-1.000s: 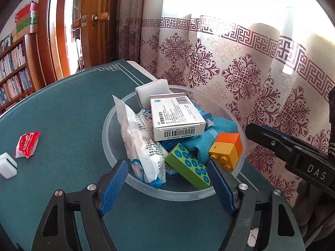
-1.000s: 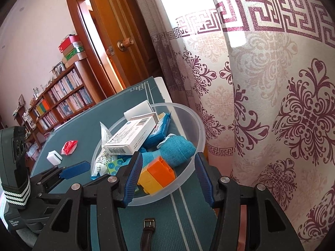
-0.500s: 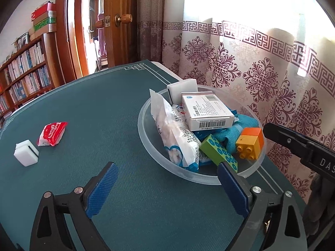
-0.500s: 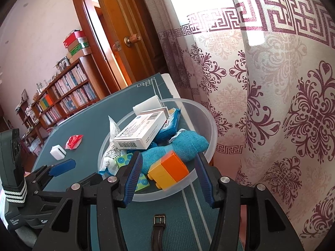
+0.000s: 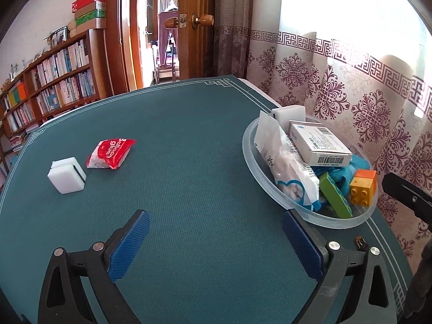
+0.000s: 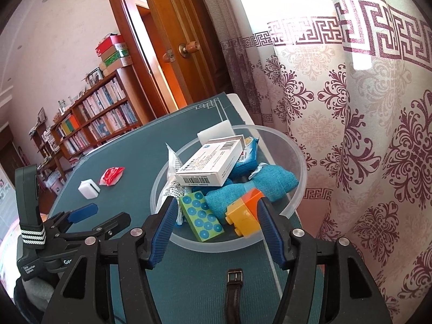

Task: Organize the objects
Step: 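Open the right gripper to release the orange-yellow brick in the bowl, then move both grippers toward the white sponge and red glue packet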

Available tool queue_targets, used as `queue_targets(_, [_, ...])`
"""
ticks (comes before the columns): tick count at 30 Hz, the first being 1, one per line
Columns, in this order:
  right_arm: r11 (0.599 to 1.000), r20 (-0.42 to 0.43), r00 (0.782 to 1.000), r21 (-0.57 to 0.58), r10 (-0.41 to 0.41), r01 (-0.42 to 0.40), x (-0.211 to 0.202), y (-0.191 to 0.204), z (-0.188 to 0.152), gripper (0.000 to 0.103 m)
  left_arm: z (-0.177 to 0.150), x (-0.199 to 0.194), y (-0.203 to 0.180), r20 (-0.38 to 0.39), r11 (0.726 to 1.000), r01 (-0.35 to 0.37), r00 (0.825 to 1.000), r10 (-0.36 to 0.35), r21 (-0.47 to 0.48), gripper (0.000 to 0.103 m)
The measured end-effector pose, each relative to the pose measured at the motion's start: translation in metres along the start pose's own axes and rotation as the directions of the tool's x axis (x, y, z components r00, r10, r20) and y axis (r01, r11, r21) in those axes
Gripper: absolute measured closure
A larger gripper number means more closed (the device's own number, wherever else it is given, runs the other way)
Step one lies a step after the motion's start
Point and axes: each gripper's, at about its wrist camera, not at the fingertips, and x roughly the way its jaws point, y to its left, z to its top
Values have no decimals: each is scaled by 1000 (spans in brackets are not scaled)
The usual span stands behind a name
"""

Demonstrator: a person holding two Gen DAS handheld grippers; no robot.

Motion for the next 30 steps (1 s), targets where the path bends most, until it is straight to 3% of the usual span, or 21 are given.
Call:
queue_targets(12, [997,-54,998,-55,45,-48,10,35,-17,37,-6,-2,42,3,994,-97,995,97,-50,2])
queue_targets(30, [986,-104,989,-115,109,-121,26,96,-32,37,-15,0,86,-21,983,-133,991,131,-123,2])
